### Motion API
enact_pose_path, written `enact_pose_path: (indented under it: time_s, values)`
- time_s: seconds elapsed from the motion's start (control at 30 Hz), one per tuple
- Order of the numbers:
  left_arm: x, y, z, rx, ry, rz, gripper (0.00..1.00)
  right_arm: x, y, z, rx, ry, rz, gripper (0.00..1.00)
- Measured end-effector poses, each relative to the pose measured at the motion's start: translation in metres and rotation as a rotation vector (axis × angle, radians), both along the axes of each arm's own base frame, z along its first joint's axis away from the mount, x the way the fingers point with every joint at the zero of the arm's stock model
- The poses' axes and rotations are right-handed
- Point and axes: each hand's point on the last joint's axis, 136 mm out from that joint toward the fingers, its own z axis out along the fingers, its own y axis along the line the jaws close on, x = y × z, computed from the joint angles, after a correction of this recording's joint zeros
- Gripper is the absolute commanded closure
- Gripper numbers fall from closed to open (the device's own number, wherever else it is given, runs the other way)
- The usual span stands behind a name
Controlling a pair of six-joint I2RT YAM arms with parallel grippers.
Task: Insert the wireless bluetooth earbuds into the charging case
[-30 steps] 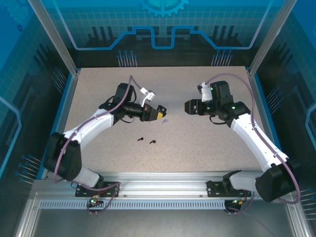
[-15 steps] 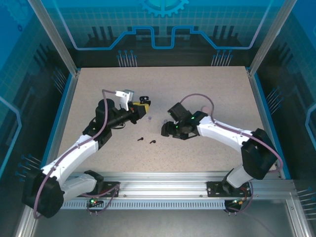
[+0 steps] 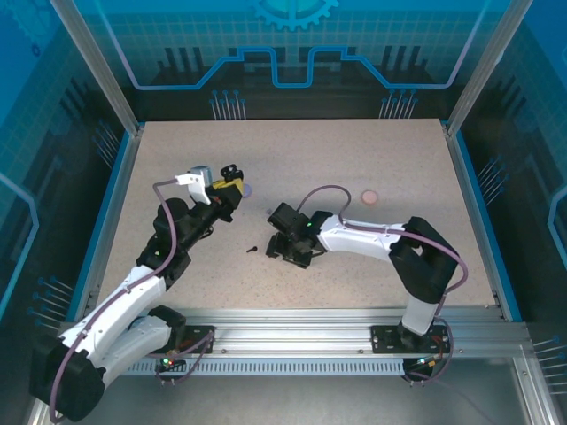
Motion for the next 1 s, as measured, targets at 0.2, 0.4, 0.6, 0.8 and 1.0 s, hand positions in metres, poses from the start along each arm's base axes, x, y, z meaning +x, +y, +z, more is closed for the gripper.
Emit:
enact_pose_path:
  time_s: [0.2, 0.4, 0.6, 0.8, 1.0]
  values:
    - [0.000, 0.005, 0.004, -0.022, -0.001, 0.027, 1.00, 0.005, 0.020, -0.005, 0.031, 0.021, -0.020, 0.34]
    - [0.000, 0.005, 0.003, -0.026, 0.004, 0.030, 1.00, 0.007, 0.028, -0.011, 0.045, 0.036, -0.032, 0.35]
    - [-0.002, 0.012, 0.006, -0.029, 0.004, 0.059, 1.00, 0.011, 0.035, -0.007, 0.065, 0.035, -0.035, 0.35]
    - [-0.002, 0.016, 0.007, -0.039, 0.018, 0.081, 1.00, 0.019, 0.047, 0.000, 0.093, 0.025, -0.043, 0.36]
    - [-0.002, 0.016, 0.011, -0.042, 0.021, 0.083, 1.00, 0.017, 0.047, -0.010, 0.079, 0.046, -0.053, 0.36]
